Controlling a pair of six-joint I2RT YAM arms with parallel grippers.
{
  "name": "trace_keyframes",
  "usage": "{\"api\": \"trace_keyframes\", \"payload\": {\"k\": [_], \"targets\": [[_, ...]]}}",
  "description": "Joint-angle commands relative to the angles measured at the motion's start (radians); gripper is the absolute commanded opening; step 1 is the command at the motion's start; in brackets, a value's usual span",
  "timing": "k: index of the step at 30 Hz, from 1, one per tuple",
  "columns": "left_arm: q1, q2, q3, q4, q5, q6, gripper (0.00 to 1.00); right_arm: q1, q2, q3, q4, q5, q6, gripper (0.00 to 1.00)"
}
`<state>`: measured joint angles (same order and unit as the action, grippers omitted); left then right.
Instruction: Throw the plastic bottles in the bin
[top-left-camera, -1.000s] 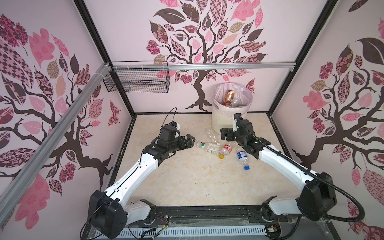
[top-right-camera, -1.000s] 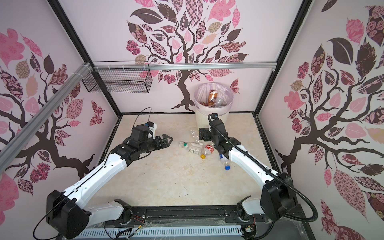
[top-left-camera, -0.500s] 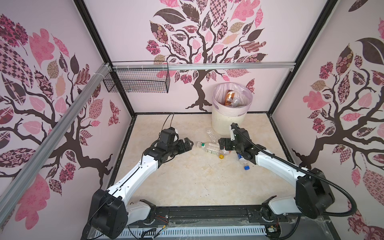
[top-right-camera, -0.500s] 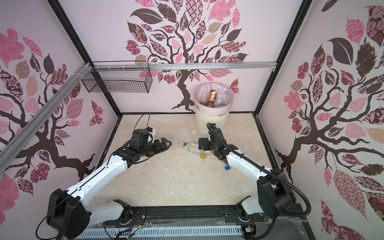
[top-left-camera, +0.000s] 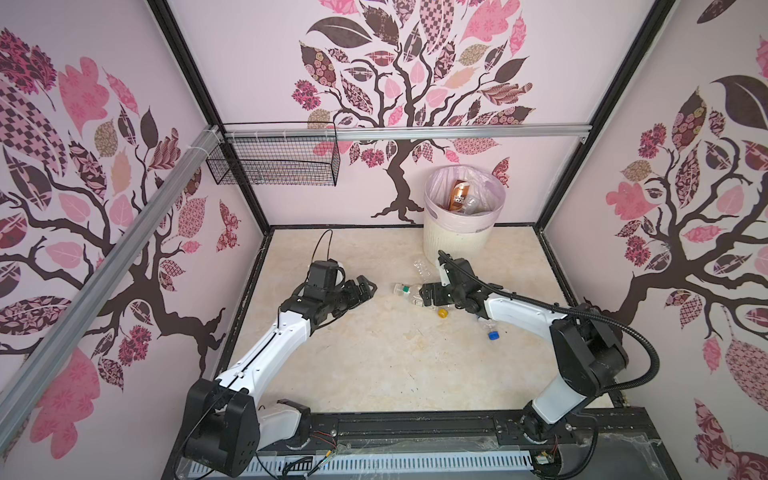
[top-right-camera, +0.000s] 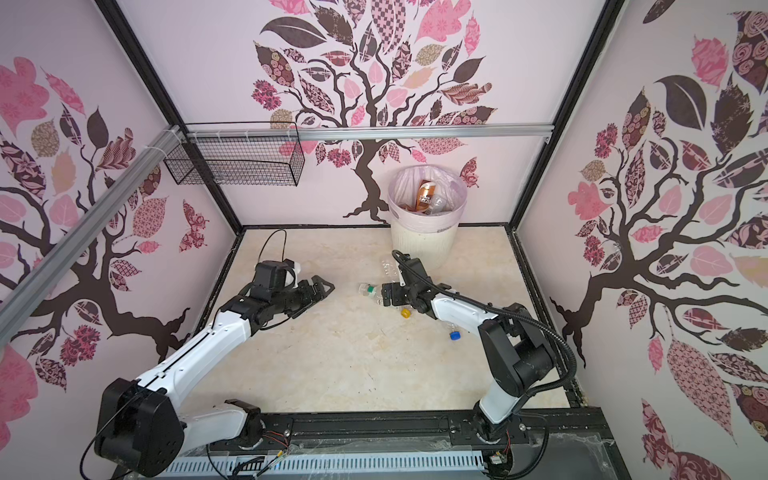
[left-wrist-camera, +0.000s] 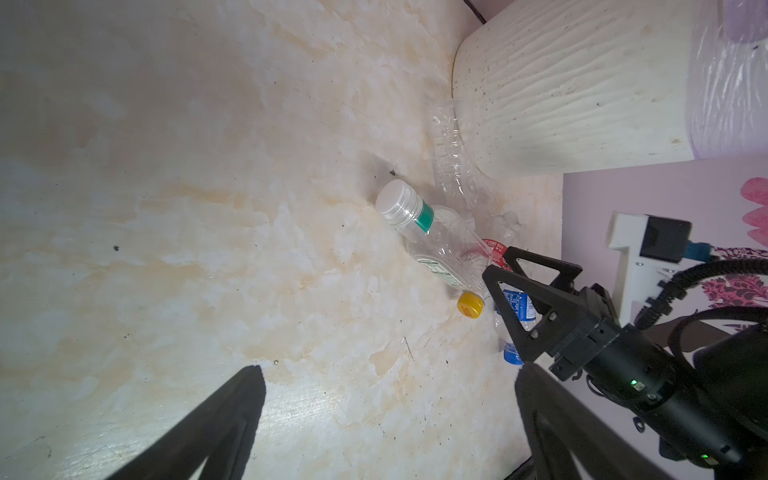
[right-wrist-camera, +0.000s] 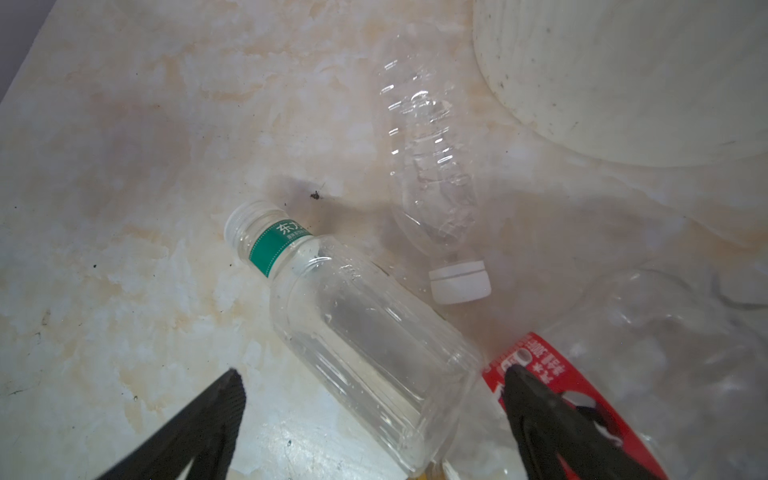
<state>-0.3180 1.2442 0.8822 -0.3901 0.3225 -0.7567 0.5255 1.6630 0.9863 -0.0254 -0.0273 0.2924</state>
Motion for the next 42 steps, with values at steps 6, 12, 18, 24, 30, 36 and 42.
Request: {"api": "trace_keyframes", "payload": {"k": [6,12,18,24,30,36,42], "targets": [[0.012,0.013,-0.025,0.022,0.025,0.007,0.98,0.027,0.068,0.057,-0.003,-0.033,0.003,1.00],[0.019,0.009,-0.032,0.016,0.027,0.006,0.98,0.058,0.091,0.083,-0.013,-0.036,0.011,1.00],[0.041,-0.010,-0.033,-0.006,0.025,0.013,0.98,0.112,0.093,0.096,-0.017,-0.040,0.039,1.00],[0.116,-0.024,-0.048,-0.012,0.072,0.011,0.98,0.185,0.098,0.114,-0.015,-0.037,0.072,0.99],[0.168,-0.037,-0.057,-0.032,0.095,0.027,0.98,0.245,0.114,0.152,-0.020,-0.050,0.088,1.00],[0.171,-0.048,-0.056,-0.060,0.089,0.048,0.98,0.241,0.072,0.164,-0.054,0.019,0.044,0.99],[0.171,-0.049,-0.064,-0.060,0.089,0.048,0.98,0.185,0.099,0.182,-0.080,0.024,0.020,1.00]]}}
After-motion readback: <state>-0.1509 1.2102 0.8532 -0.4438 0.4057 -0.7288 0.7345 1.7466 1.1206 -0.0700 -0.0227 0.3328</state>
